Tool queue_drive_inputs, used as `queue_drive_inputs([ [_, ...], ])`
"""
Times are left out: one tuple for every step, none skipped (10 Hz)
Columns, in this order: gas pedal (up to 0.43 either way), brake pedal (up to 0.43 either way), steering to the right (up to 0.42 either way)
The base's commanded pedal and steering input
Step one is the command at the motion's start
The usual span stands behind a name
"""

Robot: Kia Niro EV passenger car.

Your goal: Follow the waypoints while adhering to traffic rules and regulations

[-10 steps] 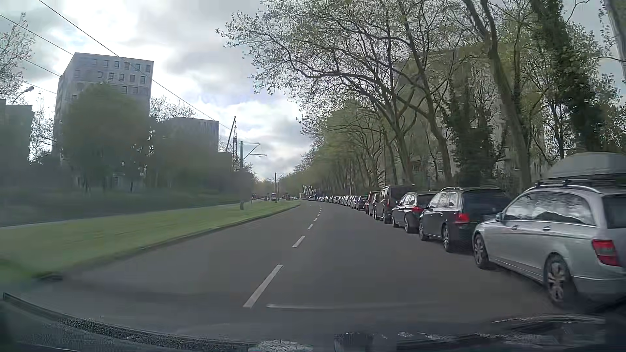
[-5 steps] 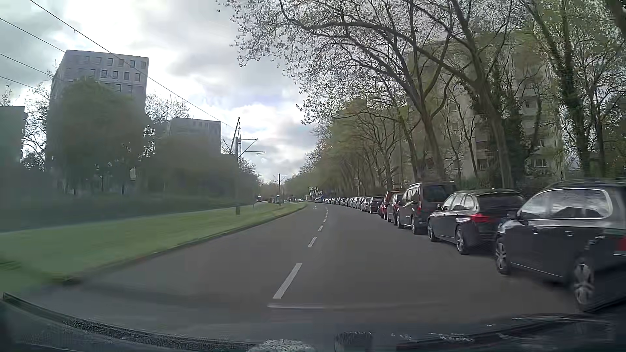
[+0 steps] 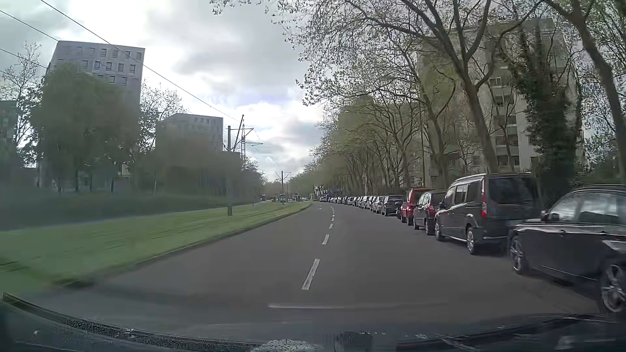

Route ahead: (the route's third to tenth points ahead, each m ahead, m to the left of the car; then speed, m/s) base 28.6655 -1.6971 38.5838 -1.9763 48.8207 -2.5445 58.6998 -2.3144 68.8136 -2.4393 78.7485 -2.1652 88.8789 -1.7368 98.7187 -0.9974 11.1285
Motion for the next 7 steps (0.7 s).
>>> queue_drive_inputs([
  [0.150,0.000,-0.012],
  [0.150,0.000,-0.011],
  [0.150,0.000,-0.011],
  [0.138,0.000,-0.010],
  [0.138,0.000,-0.009],
  [0.130,0.000,-0.009],
  [0.130,0.000,-0.009],
])
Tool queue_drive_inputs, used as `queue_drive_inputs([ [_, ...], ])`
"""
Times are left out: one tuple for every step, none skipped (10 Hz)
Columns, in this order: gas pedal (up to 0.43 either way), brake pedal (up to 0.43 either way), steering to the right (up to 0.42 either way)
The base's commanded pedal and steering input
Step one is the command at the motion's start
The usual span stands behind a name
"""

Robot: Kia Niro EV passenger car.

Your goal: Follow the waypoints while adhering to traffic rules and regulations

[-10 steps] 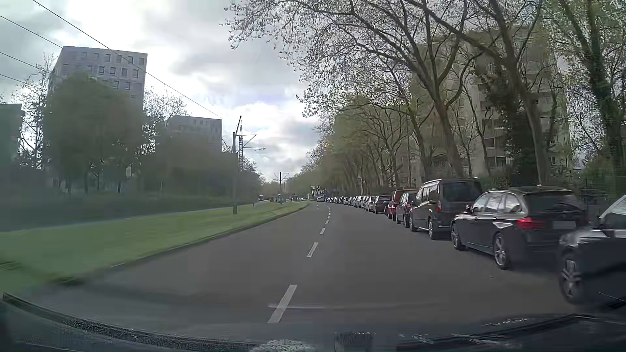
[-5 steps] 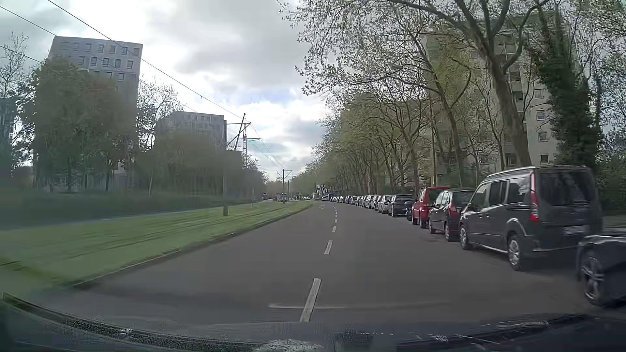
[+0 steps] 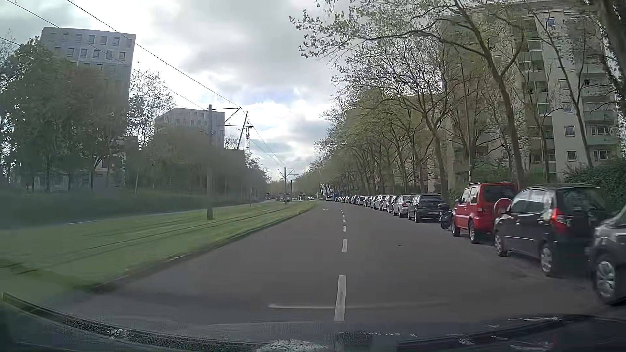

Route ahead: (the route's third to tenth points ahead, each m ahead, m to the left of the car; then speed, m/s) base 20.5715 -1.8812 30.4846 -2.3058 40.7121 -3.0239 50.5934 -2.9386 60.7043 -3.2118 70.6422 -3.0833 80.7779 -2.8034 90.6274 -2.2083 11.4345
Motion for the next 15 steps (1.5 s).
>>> queue_drive_inputs([
  [0.130,0.000,-0.008],
  [0.130,0.000,-0.006],
  [0.130,0.000,-0.004],
  [0.130,0.000,-0.004],
  [0.130,0.000,-0.004],
  [0.130,0.000,-0.003],
  [0.130,0.000,-0.003],
  [0.130,0.000,-0.002],
  [0.110,0.000,0.000],
  [0.110,0.000,0.000],
  [0.098,0.000,0.000],
  [0.098,0.000,0.000],
  [0.098,0.000,0.000],
  [0.098,0.000,0.001],
  [0.098,0.000,0.000],
])
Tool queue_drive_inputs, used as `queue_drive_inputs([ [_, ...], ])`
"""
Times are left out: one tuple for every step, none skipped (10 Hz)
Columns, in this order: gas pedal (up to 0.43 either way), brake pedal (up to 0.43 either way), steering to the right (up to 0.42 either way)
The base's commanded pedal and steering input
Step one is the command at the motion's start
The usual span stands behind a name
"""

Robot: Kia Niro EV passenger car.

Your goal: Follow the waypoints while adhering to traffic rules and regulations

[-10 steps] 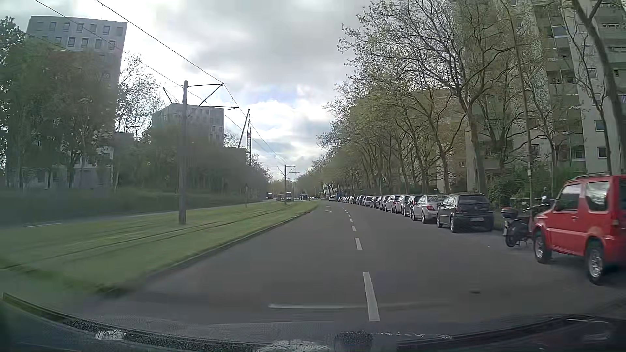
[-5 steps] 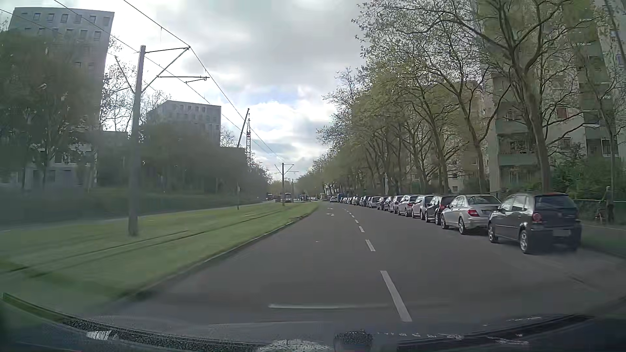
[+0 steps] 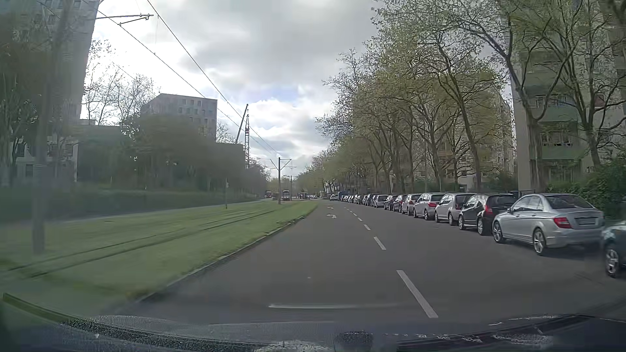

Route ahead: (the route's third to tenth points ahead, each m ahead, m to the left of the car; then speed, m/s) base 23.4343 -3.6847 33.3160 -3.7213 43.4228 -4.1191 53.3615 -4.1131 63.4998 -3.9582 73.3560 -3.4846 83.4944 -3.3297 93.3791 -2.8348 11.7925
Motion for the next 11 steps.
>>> queue_drive_inputs([
  [0.098,0.000,0.001],
  [0.098,0.000,0.001],
  [0.098,0.000,0.001],
  [0.098,0.000,0.002],
  [0.087,0.000,0.004],
  [0.087,0.000,0.008],
  [0.087,0.000,0.008],
  [0.087,0.000,0.008],
  [0.087,0.000,0.008],
  [0.087,0.000,0.008],
  [0.087,0.000,0.008],
])
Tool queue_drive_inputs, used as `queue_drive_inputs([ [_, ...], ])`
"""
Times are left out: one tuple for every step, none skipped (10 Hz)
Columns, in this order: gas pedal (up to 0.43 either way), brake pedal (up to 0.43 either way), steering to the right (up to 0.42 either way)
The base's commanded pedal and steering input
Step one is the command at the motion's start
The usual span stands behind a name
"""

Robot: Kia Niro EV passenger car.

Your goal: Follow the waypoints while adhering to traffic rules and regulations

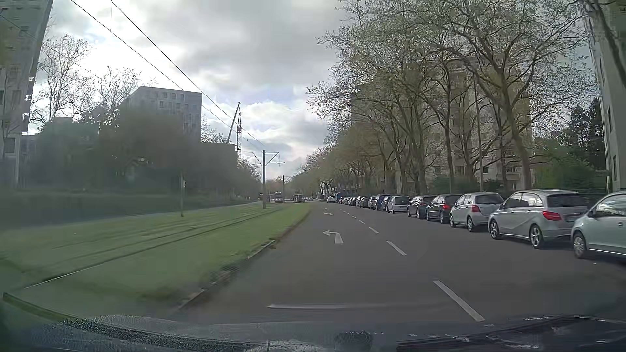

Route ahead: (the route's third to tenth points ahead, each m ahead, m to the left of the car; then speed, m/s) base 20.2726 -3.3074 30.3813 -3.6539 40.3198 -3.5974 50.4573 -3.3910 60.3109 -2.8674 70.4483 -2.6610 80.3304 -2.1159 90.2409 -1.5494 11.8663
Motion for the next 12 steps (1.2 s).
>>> queue_drive_inputs([
  [0.087,0.000,0.007],
  [0.087,0.000,0.006],
  [0.087,0.000,0.006],
  [0.087,0.000,0.006],
  [0.087,0.000,0.006],
  [0.087,0.000,0.006],
  [0.087,0.000,0.005],
  [0.087,0.000,0.004],
  [0.087,0.000,0.003],
  [0.059,0.000,0.003],
  [0.059,0.000,0.003],
  [0.059,0.000,0.003],
])
